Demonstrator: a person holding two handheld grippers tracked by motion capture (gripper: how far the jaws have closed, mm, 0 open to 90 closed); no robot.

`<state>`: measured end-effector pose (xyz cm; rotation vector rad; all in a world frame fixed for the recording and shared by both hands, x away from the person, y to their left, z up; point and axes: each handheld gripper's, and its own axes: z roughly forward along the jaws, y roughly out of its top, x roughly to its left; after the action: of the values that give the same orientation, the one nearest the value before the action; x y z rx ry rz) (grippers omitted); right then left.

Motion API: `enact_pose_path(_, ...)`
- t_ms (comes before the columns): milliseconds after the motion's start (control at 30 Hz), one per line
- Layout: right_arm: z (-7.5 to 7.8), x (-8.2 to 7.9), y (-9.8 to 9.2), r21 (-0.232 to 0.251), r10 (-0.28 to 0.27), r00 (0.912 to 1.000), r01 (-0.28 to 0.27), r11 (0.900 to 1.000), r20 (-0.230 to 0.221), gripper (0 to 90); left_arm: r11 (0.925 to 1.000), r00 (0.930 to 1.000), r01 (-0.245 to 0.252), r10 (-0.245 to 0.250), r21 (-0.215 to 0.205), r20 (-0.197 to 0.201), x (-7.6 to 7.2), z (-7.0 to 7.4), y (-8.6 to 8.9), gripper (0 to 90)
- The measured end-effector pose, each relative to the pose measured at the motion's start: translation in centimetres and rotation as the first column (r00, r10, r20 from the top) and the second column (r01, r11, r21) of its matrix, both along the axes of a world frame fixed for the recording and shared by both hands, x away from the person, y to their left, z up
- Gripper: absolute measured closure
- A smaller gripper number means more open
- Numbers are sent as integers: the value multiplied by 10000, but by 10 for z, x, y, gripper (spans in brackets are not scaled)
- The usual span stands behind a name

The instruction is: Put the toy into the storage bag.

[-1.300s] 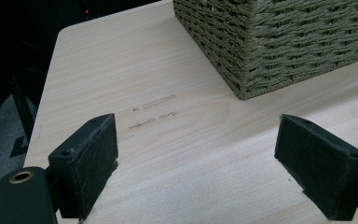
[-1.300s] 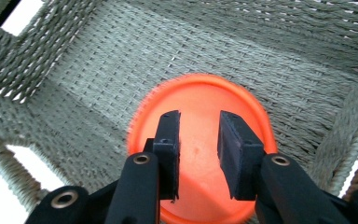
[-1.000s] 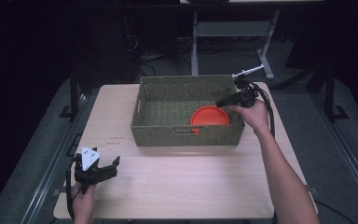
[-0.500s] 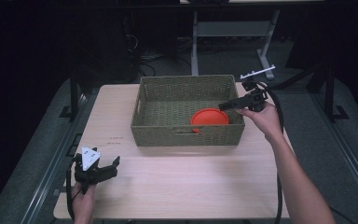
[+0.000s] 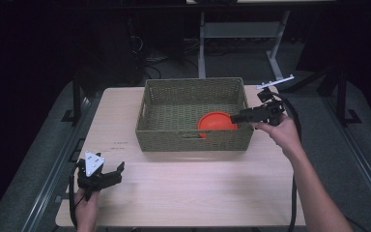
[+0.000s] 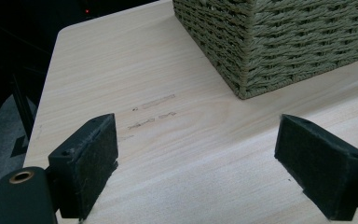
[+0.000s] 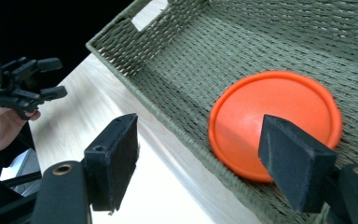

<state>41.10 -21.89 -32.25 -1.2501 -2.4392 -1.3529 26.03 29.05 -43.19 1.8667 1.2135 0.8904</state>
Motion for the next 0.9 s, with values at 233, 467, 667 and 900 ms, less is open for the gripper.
enact_pose_path(233, -6, -15, -5, -14, 183, 9998, -183, 9998, 75, 278, 10000, 10000, -28, 28, -32, -17, 0, 0, 0, 127)
enact_pose_path(467, -6, -31, -12, 101, 282, 9991, -285, 9995, 320, 277, 10000, 10000, -23, 23, -4, -38, 0, 0, 0, 128)
enact_pose_path(667, -7, -41, -19, 145, 269, 9980, -277, 9995, 565, 277, 10000, 10000, -35, 35, -20, -29, 0, 0, 0, 128)
enact_pose_path(900, -14, -51, -27, 256, 364, 9974, -380, 9989, 622, 276, 10000, 10000, -40, 40, -21, -32, 0, 0, 0, 128)
